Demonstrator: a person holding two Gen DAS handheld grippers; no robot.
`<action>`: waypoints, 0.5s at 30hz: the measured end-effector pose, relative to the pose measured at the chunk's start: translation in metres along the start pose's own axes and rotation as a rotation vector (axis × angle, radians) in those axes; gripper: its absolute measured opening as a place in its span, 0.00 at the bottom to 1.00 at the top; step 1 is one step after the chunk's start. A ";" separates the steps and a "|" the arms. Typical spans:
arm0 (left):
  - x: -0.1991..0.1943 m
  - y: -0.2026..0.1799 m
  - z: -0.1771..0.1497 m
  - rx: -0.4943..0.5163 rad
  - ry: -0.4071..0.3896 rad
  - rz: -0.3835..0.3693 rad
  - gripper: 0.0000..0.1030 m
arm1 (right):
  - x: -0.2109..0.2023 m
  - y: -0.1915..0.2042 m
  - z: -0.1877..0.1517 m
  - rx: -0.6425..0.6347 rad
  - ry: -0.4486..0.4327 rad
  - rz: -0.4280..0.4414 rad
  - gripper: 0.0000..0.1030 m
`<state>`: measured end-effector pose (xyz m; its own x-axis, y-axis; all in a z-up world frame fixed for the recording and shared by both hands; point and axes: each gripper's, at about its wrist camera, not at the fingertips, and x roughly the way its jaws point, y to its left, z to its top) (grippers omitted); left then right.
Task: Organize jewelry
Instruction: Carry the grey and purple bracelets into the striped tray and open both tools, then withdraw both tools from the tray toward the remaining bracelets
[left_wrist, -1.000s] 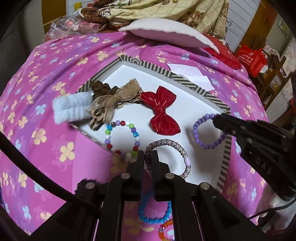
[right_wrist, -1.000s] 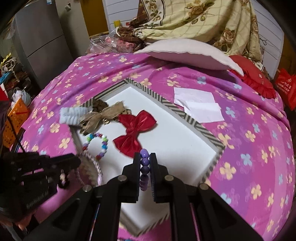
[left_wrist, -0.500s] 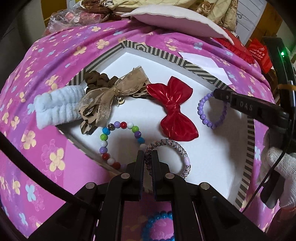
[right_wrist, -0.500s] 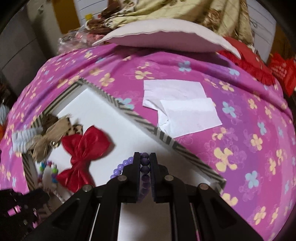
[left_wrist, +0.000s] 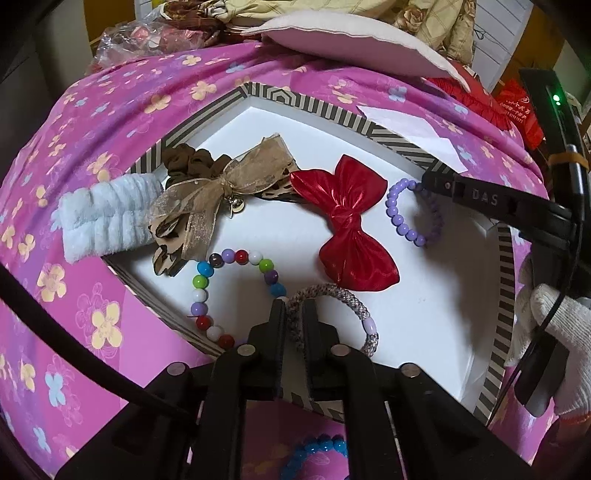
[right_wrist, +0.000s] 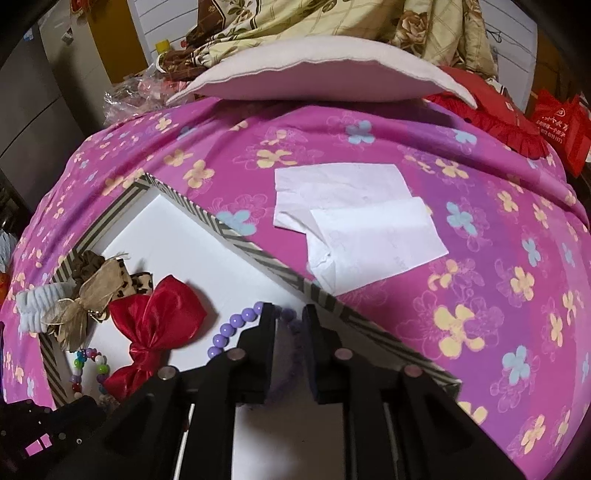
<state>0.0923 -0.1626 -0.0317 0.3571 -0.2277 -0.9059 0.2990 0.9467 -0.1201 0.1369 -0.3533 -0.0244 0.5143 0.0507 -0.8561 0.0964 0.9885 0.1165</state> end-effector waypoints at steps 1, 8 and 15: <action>0.000 0.001 -0.001 -0.004 0.003 -0.006 0.28 | -0.003 0.000 -0.002 0.004 -0.001 0.004 0.18; -0.020 0.006 -0.009 -0.019 -0.003 -0.052 0.39 | -0.041 -0.001 -0.023 -0.003 -0.022 0.032 0.35; -0.052 0.012 -0.028 0.003 -0.044 -0.036 0.41 | -0.090 0.002 -0.059 -0.013 -0.044 0.024 0.39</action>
<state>0.0527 -0.1332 0.0030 0.3846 -0.2717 -0.8822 0.3152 0.9369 -0.1512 0.0408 -0.3477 0.0229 0.5535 0.0684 -0.8300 0.0724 0.9889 0.1298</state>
